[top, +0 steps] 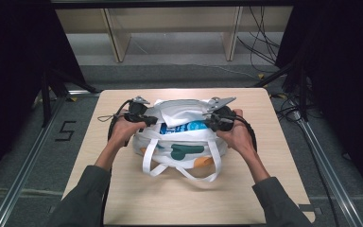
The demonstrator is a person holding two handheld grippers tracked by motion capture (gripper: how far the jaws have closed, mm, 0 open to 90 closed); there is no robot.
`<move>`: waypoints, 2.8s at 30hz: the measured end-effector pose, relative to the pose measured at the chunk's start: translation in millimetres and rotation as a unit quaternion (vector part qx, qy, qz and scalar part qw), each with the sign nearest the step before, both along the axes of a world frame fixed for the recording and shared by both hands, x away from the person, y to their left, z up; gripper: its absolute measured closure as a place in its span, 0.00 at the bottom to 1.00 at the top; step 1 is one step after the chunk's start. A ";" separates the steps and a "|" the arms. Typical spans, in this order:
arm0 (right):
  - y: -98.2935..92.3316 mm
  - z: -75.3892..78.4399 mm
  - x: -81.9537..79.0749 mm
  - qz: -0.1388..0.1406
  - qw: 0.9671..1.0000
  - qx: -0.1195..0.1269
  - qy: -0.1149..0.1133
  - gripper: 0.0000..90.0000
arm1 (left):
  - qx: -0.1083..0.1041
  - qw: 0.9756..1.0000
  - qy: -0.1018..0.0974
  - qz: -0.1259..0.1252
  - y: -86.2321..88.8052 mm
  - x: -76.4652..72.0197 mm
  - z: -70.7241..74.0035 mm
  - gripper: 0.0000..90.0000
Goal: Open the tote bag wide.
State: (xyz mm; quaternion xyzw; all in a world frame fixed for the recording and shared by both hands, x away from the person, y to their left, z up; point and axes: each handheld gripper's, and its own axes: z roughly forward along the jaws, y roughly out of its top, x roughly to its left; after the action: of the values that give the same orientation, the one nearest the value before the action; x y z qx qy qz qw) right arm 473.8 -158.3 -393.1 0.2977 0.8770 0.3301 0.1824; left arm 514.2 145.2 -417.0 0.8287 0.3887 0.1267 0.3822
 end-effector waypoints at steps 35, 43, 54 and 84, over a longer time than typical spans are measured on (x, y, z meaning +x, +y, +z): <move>-29.7 -43.4 74.1 -0.066 0.997 0.014 0.028 1.00 | -0.007 0.999 0.028 0.039 34.5 14.0 -9.6 0.98; -25.9 -84.2 86.2 -0.091 0.993 -0.010 0.076 1.00 | 0.015 0.997 0.040 0.063 47.7 19.5 -30.9 1.00; -14.4 -4.5 15.1 0.011 0.999 0.051 0.016 1.00 | -0.005 1.000 0.000 -0.023 6.2 -18.6 -3.7 0.94; 64.0 -43.2 63.3 0.003 1.000 -0.023 0.007 1.00 | 0.024 0.990 0.044 -0.133 3.8 -83.9 -32.3 0.98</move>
State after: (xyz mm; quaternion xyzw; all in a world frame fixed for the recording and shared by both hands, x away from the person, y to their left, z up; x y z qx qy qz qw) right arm 537.1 -94.3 -436.2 0.2929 0.8866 0.3084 0.1815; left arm 430.3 149.0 -449.2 0.8866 0.2882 0.0477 0.3586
